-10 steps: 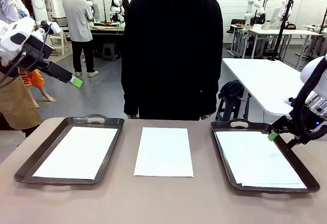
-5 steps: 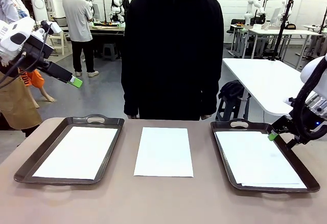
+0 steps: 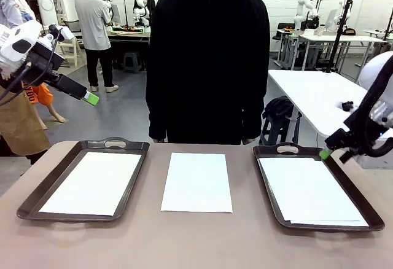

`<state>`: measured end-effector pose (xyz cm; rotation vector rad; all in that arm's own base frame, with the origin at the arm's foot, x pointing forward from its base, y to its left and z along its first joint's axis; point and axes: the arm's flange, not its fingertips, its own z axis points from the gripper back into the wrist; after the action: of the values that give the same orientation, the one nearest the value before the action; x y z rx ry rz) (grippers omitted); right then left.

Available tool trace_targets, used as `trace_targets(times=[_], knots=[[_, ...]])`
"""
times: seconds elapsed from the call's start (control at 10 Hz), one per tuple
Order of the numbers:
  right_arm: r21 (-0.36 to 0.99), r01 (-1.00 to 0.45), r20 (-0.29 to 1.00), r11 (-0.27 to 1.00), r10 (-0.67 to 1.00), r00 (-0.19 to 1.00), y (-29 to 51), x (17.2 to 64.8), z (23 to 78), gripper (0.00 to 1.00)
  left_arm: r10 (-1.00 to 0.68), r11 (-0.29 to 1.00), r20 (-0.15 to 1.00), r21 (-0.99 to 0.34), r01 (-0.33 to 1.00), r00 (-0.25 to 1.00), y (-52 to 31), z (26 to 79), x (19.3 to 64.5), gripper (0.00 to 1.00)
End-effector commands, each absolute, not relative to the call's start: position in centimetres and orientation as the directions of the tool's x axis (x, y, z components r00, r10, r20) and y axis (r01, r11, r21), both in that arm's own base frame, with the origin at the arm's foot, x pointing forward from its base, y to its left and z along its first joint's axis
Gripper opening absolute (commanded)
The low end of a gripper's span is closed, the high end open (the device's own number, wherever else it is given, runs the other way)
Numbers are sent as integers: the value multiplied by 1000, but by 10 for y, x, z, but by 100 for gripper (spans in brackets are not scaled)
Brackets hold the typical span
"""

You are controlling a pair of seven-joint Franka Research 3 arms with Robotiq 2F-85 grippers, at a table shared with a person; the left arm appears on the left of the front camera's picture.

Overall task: Sort the A4 documents.
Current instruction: Receive the A4 Paper.

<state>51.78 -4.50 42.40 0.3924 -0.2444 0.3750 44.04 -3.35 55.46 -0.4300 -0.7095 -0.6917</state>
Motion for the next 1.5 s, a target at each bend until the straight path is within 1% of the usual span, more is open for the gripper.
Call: trace_targets(times=[0.0, 0.2, 0.3, 0.5, 0.6, 0.8, 1.1, 1.4], knots=[[332, -581, 445, 743, 420, 791, -24, 488, 448, 100, -434, 698, 712, -121, 706, 552, -33, 554, 440, 100], [425, -720, 503, 549, 518, 692, -18, 474, 478, 100, -434, 698, 712, -121, 706, 552, -33, 554, 440, 100], [439, -769, 539, 464, 549, 639, -19, 467, 493, 100, -434, 698, 712, -121, 706, 552, -33, 554, 440, 100], [397, -810, 609, 432, 536, 585, -21, 459, 517, 100, -434, 698, 712, -121, 706, 552, -33, 554, 440, 100], [340, -837, 645, 429, 541, 540, -19, 456, 528, 100, -434, 698, 712, -121, 706, 552, -33, 554, 440, 100], [237, -865, 655, 443, 585, 479, -11, 455, 540, 100, -434, 698, 712, -121, 706, 552, -33, 554, 440, 100], [201, -873, 649, 445, 606, 459, -7, 454, 545, 100, -434, 698, 712, -121, 706, 552, -33, 554, 440, 100], [201, -868, 648, 454, 603, 465, -10, 456, 546, 100, -434, 698, 712, -121, 706, 552, -33, 554, 440, 100]])
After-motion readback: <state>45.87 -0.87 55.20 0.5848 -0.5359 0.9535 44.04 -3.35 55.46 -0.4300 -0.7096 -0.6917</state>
